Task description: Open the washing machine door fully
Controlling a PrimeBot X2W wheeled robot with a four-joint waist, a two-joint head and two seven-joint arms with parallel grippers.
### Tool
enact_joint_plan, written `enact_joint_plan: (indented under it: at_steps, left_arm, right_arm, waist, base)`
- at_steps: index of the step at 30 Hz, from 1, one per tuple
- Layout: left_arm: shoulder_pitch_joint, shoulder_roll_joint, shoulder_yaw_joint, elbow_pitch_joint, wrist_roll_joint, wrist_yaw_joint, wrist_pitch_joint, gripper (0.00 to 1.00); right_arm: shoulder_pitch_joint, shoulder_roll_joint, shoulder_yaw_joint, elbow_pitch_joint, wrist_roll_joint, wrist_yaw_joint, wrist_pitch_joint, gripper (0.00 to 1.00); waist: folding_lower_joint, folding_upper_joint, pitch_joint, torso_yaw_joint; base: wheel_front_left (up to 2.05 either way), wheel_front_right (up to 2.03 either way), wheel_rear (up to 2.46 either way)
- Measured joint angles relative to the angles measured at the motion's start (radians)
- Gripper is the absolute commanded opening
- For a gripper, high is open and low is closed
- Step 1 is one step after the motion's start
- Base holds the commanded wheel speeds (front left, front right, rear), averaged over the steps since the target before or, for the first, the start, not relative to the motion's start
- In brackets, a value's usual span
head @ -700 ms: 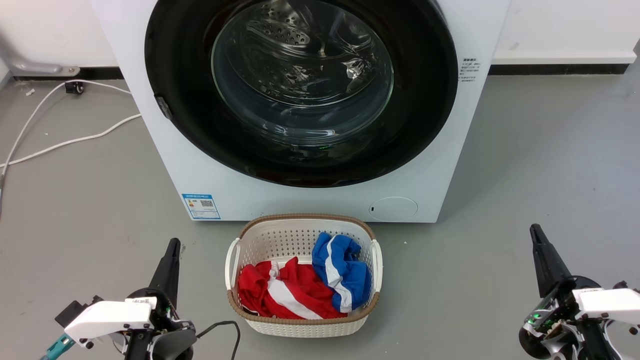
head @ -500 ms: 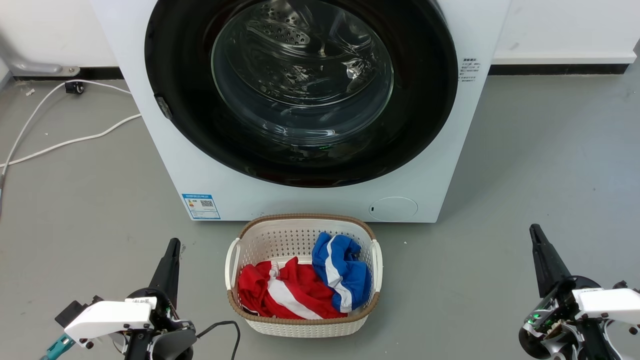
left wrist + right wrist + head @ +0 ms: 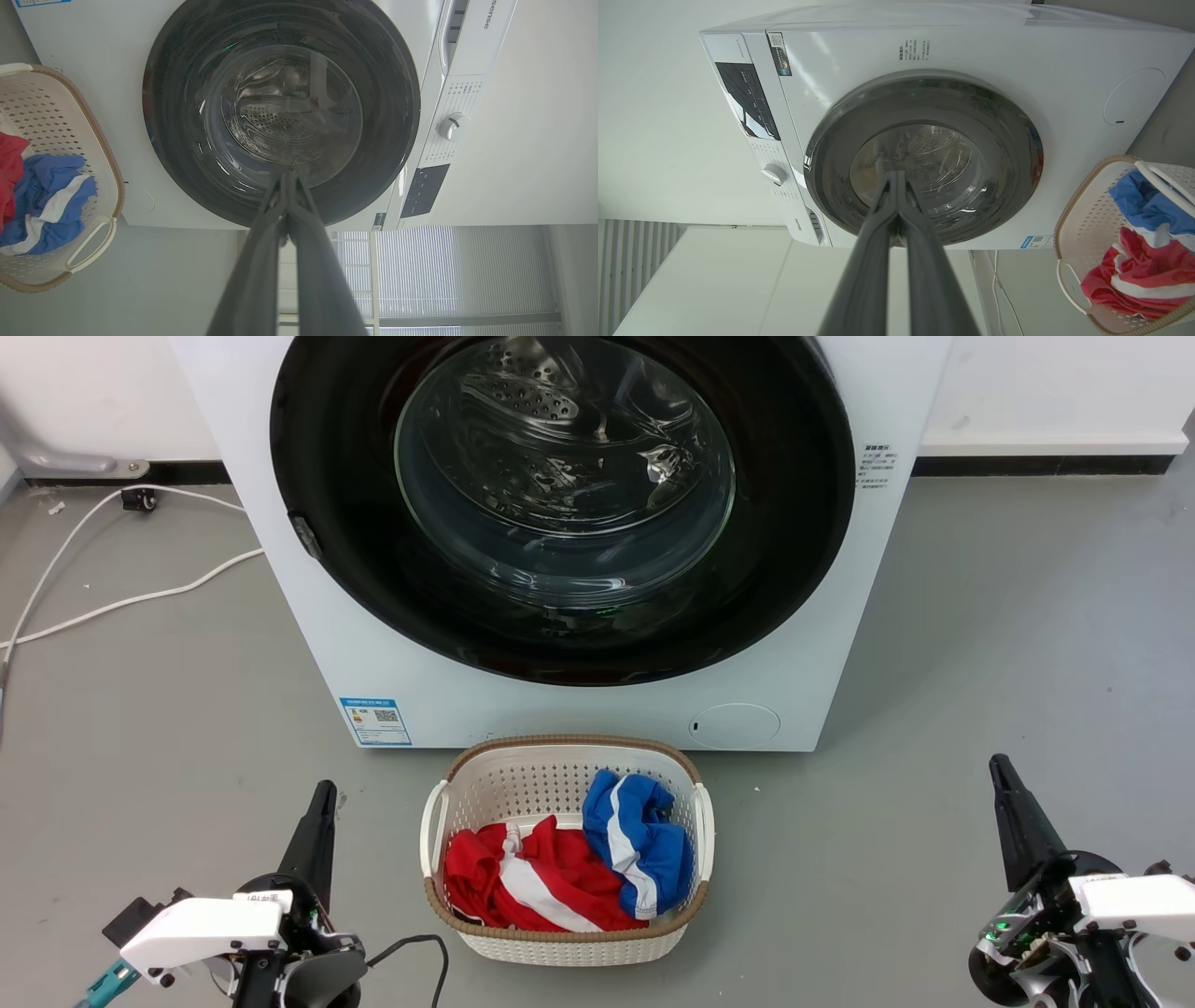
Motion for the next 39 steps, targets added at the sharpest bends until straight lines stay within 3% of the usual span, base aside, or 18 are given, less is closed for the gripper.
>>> enact_joint_plan:
  at_steps: [11, 12, 27, 39]
  left_arm:
    - [0.0, 0.0, 0.001, 0.0, 0.0, 0.0, 0.001, 0.0]
    - [0.001, -0.001, 0.0, 0.003, 0.0, 0.0, 0.001, 1.0]
    - [0.018, -0.002, -0.084, -0.015, 0.04, 0.001, -0.064, 1.0]
    - [0.008, -0.001, -0.106, -0.065, 0.339, 0.001, -0.115, 1.0]
  right_arm:
    - [0.0, 0.001, -0.001, 0.0, 0.0, 0.0, 0.001, 0.0]
    - [0.002, 0.001, -0.001, 0.003, 0.0, 0.0, 0.0, 1.0]
    - [0.046, 0.002, 0.017, -0.023, -0.045, 0.0, -0.06, 1.0]
    - [0.046, -0.025, 0.042, -0.055, -0.3, 0.0, -0.115, 1.0]
  waist:
    - [0.0, 0.0, 0.0, 0.0]
    - [0.0, 0.0, 0.0, 0.0]
    - [0.0, 0.0, 0.002, -0.004]
    - [0.0, 0.0, 0.005, -0.01]
  base:
    - [0.0, 0.0, 0.0]
    - [0.0, 0.0, 0.0]
    - [0.0, 0.0, 0.0]
    - [0.0, 0.0, 0.0]
